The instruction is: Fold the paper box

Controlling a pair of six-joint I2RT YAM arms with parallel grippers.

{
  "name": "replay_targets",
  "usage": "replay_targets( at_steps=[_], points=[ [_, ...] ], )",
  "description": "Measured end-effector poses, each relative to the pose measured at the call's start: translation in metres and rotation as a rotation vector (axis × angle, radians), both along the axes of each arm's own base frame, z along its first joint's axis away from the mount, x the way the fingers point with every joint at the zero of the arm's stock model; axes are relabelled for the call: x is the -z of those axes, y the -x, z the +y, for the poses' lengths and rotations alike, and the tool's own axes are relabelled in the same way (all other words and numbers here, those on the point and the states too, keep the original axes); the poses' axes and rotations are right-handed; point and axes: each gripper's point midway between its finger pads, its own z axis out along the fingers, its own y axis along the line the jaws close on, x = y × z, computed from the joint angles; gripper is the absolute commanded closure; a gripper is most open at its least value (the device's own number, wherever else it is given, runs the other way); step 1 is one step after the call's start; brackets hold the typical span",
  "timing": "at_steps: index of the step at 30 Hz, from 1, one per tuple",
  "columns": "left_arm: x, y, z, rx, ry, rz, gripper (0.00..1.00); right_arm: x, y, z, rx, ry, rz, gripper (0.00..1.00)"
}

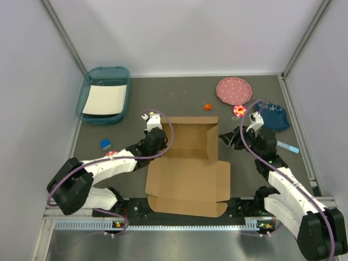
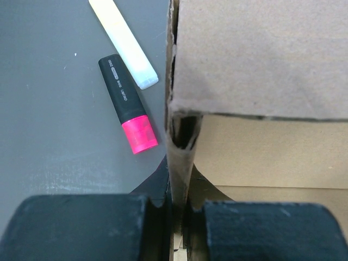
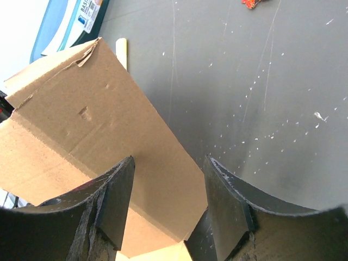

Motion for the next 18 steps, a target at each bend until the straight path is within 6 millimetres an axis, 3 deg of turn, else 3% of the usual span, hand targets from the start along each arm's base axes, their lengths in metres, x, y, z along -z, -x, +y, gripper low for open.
replay_targets(
  at_steps=[18],
  points=[
    [0.000,0.000,0.000,0.008,-0.008,0.000,1.00,-0.030,0.009,0.003,-0.024,-0.015,-0.115,0.45]
  ],
)
